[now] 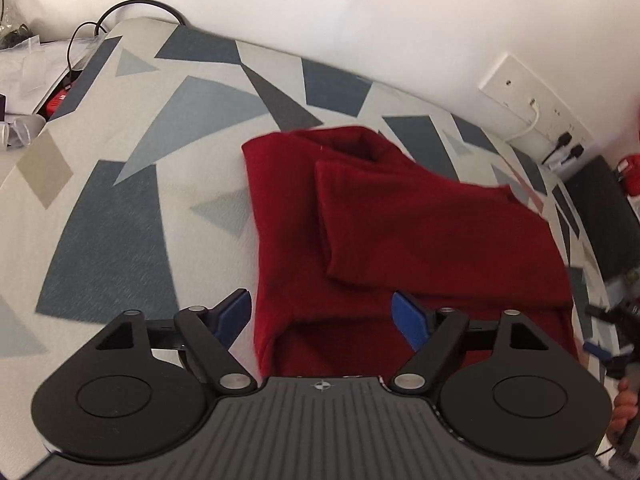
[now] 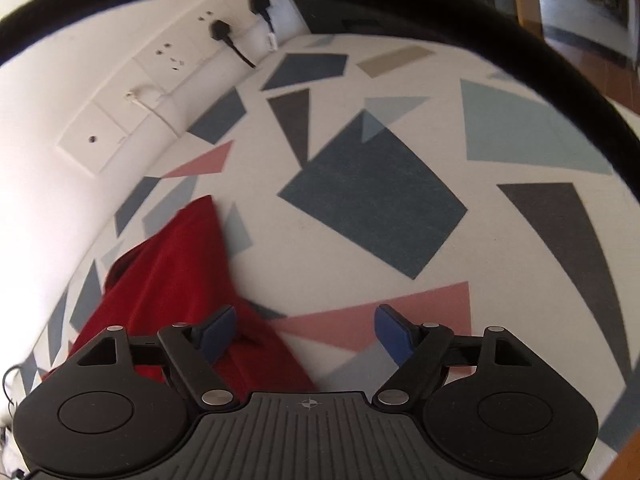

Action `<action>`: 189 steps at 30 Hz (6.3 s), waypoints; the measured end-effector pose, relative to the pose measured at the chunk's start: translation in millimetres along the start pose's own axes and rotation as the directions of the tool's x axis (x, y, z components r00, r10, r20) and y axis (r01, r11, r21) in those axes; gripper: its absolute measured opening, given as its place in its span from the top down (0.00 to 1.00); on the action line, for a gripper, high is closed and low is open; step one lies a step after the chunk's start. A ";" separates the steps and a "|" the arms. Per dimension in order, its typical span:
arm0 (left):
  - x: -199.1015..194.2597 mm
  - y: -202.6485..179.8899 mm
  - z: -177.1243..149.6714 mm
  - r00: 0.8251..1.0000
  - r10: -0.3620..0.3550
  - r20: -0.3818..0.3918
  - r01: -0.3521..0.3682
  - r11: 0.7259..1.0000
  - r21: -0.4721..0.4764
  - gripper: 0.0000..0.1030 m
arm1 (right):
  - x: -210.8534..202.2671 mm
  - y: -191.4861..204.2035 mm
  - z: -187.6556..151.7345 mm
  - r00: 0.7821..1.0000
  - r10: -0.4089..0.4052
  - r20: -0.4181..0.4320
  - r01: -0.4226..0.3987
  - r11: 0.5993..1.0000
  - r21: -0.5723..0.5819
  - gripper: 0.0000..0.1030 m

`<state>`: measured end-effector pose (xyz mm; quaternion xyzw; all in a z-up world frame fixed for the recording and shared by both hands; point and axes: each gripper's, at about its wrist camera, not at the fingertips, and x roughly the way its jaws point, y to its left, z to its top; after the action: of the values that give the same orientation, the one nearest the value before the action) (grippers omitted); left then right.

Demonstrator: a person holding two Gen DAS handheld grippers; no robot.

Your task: Fold clothes

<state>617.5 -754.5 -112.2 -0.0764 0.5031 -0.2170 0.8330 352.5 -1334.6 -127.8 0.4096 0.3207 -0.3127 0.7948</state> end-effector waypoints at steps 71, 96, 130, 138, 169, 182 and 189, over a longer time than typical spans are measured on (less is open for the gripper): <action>97.9 -61.1 61.0 0.943 0.280 0.180 -0.301 0.948 0.105 0.32 | 129.0 210.4 -13.9 0.999 0.039 0.014 -0.012 0.599 -0.801 0.74; 114.3 -52.2 131.5 0.930 0.324 0.174 -0.332 0.943 0.018 0.15 | 144.1 212.6 51.7 0.995 0.099 0.015 -0.069 0.790 -0.610 0.27; -19.6 -83.0 -164.0 0.952 0.302 0.044 -0.305 0.941 0.145 0.00 | -49.5 -40.9 -92.7 0.997 -0.081 -0.002 0.061 0.767 -0.639 0.01; -20.2 -87.2 -165.0 0.942 0.335 0.030 -0.337 0.937 0.098 0.00 | -44.1 -35.8 -88.0 0.995 -0.098 -0.032 0.058 0.791 -0.609 0.01; -69.1 -67.2 -194.7 0.990 0.130 -0.057 -0.124 0.987 0.103 0.90 | -71.7 -63.9 -92.2 0.999 0.009 -0.046 -0.034 0.817 -0.575 0.57; -119.7 -56.3 -195.1 0.986 0.128 0.103 -0.129 0.992 0.009 0.91 | -119.9 -86.6 -86.1 0.988 0.138 -0.070 -0.154 0.910 -0.384 0.92; -140.1 -32.8 -217.6 0.990 0.119 0.081 -0.114 0.992 -0.055 0.91 | -163.6 -102.1 -111.6 0.984 0.123 -0.131 -0.162 0.921 -0.354 0.92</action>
<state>362.5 -702.6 -93.0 -0.0767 0.4764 -0.1520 0.8626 148.7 -1249.1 -99.6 0.2941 0.3841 -0.1673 0.8591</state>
